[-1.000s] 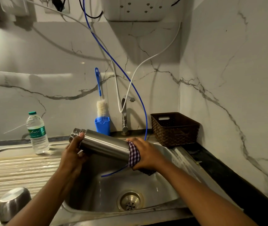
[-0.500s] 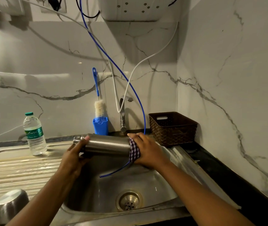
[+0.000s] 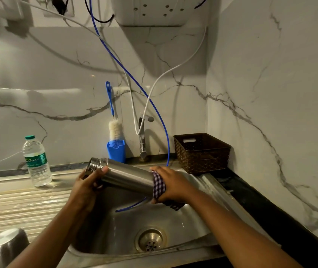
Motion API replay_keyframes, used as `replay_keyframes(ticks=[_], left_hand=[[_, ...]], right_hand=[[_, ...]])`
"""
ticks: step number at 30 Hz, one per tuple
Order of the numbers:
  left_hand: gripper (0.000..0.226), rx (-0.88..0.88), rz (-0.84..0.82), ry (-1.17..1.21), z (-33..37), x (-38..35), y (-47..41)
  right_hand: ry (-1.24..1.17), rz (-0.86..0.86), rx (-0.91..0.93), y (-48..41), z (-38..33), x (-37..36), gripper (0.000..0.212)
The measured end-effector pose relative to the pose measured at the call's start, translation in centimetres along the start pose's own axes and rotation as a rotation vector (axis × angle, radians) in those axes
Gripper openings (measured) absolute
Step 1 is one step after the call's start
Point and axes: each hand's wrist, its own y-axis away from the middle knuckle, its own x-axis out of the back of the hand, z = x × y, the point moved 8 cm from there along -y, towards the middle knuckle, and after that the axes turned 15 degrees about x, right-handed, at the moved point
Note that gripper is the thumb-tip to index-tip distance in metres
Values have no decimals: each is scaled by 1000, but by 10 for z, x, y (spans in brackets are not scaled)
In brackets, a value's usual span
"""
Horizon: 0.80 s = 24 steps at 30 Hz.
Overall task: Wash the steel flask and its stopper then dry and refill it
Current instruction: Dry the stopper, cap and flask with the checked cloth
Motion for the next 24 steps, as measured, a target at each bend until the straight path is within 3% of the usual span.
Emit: replay_keyframes(ticks=[5, 10, 13, 18, 22, 24], left_hand=[[38, 45, -30, -63, -17, -10, 5], [10, -14, 8, 58, -3, 8, 0], [12, -25, 7, 90, -1, 12, -3], [9, 33, 18, 123, -3, 18, -9], [59, 114, 57, 11, -15, 15, -10], [57, 155, 106, 60, -22, 18, -10]], right_hand=[[68, 78, 174, -27, -58, -8, 101], [-163, -56, 51, -6, -12, -5, 101], [-180, -32, 38, 1, -2, -2, 86], [63, 71, 83, -6, -11, 4, 92], [460, 273, 225, -5, -27, 27, 89], [611, 341, 287, -3, -36, 32, 87]])
